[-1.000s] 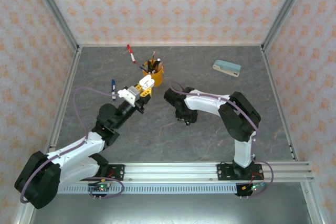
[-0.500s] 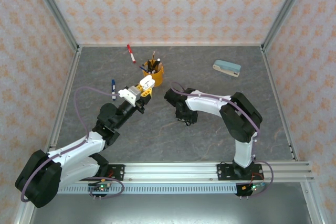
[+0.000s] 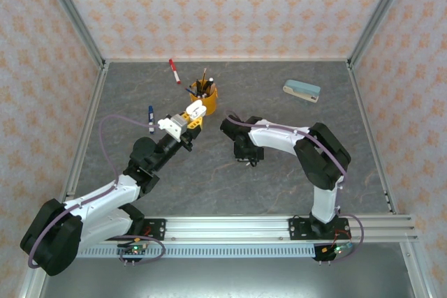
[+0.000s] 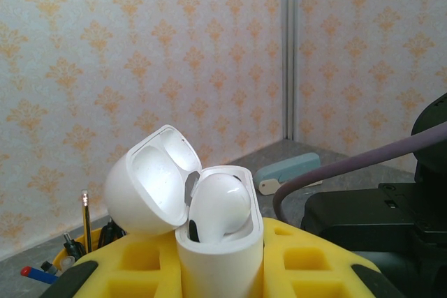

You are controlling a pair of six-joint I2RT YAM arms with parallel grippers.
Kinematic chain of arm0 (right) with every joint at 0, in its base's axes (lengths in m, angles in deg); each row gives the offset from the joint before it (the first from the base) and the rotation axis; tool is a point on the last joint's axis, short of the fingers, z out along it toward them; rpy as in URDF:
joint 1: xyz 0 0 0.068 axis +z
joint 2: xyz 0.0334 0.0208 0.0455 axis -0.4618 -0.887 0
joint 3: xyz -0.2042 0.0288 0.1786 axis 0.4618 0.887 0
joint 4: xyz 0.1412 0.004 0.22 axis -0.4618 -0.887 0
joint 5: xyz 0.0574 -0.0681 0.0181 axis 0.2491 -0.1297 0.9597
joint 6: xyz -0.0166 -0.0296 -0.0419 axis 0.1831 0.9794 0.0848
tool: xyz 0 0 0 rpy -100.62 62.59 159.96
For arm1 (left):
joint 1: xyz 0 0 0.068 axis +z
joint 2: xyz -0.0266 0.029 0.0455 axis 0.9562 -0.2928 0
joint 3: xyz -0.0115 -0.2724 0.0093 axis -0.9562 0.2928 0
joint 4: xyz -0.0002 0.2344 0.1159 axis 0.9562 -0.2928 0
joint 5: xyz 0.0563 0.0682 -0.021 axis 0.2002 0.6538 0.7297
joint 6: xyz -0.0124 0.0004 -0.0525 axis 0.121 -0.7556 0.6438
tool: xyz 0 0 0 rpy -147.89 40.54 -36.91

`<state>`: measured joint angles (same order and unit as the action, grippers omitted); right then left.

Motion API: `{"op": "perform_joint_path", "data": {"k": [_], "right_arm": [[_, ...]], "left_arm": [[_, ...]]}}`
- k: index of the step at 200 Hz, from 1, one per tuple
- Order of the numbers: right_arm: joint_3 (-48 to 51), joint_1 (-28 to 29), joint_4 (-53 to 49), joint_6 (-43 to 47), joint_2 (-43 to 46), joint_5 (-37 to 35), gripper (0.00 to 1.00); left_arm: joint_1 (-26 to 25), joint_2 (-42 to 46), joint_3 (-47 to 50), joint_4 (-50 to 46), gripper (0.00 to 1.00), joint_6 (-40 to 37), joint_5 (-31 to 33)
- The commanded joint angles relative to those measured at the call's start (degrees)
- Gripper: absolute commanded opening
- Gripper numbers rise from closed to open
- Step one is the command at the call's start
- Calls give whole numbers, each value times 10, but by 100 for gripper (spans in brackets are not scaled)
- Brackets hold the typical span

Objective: Insert the wireless bluetooth earbuds into the charging case

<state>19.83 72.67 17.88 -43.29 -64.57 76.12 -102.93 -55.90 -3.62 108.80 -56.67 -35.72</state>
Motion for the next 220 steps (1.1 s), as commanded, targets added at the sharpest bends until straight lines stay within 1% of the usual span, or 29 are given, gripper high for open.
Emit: {"op": "perform_joint_path", "data": {"k": [1, 29, 46, 66, 84, 100, 109, 142, 158, 177, 220], "right_arm": [[3, 2, -37, 91, 14, 27, 26], [-2, 2, -49, 140, 15, 45, 28], [-4, 2, -57, 154, 15, 43, 33], [-6, 2, -59, 146, 23, 41, 41], [-9, 2, -56, 120, 38, 41, 47], [-11, 2, -56, 80, 53, 34, 49], [-13, 2, -58, 43, 61, 24, 49], [-1, 2, -69, -114, 87, -21, 51], [9, 1, -63, -161, 93, -32, 51], [17, 1, -48, -179, 92, -32, 51], [13, 1, -27, -143, 63, -1, 50]], "left_arm": [[3, 0, -10, 31, 0, 10, -5], [3, -2, -11, 31, 0, 12, -6], [3, -3, -12, 31, 0, 13, -7], [3, -4, -12, 31, 0, 15, -6], [3, -6, -13, 31, 0, 16, -7], [2, -7, -13, 31, 0, 17, -8], [3, -7, -13, 46, 0, 16, -7], [3, -4, -12, 46, 0, 15, -6], [3, -6, -12, 47, 0, 14, -6], [3, -6, -11, 47, 0, 15, -6], [3, -6, -13, 47, 0, 16, -7]]}}
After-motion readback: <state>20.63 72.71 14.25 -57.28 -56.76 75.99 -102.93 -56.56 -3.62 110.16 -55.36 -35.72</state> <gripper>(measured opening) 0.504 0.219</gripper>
